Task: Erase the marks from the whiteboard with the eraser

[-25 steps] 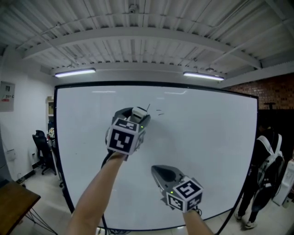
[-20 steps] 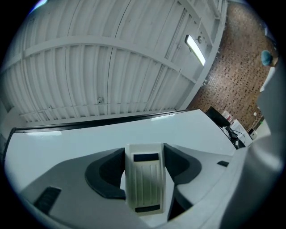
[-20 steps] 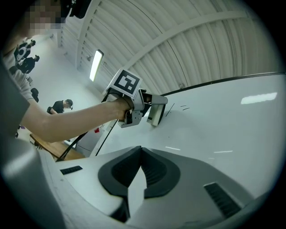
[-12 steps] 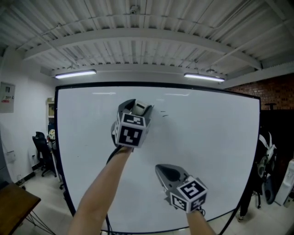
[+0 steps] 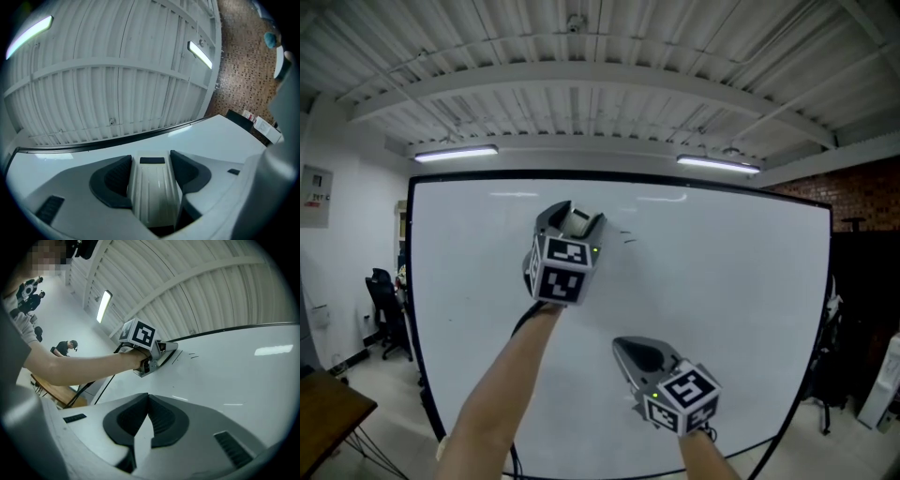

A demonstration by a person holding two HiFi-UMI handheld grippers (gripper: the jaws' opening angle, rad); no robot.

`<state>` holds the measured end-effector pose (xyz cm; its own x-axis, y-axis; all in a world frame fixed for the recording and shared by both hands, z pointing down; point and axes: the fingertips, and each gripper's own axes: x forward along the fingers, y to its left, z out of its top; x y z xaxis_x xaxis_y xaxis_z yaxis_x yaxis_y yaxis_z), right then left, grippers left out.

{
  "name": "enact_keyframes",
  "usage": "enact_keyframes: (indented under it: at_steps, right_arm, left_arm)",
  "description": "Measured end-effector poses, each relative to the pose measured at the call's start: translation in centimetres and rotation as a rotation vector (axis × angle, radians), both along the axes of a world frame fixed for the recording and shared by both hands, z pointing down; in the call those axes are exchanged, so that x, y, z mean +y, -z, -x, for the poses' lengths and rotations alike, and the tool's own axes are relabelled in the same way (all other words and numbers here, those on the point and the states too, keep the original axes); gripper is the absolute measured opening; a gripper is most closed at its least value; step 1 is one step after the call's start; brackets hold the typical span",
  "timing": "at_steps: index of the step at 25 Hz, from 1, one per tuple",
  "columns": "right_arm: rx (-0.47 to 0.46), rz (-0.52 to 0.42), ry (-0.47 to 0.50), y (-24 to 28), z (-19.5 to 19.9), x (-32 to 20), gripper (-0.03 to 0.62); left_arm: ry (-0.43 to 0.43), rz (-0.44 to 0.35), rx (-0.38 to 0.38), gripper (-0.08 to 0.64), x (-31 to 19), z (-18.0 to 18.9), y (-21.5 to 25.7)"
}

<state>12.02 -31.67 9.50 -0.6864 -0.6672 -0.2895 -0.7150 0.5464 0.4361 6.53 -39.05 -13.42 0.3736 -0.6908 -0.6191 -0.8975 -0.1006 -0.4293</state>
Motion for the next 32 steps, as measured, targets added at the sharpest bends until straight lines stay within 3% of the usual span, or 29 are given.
enact_keyframes:
  at_steps: [5,17,32]
  right_arm:
    - [0.018,0.011,0.011,-0.3,-1.8,0.0,-0.005]
    - [0.031,0.01,0.016,-0.6,-3.7,-0.2,-0.003]
    - [0.019,0.017,-0.059,-1.7,-9.4,1.0,-0.003]
  left_arm:
    - [0.043,-0.009,0.009,0.259,0.1,-0.1,0.0]
    - [0.057,0.0,-0.001,0.258,-0.3,-2.3,0.0]
    - [0.036,-0.012,-0.052,0.259,0.0,-9.6,-1.8]
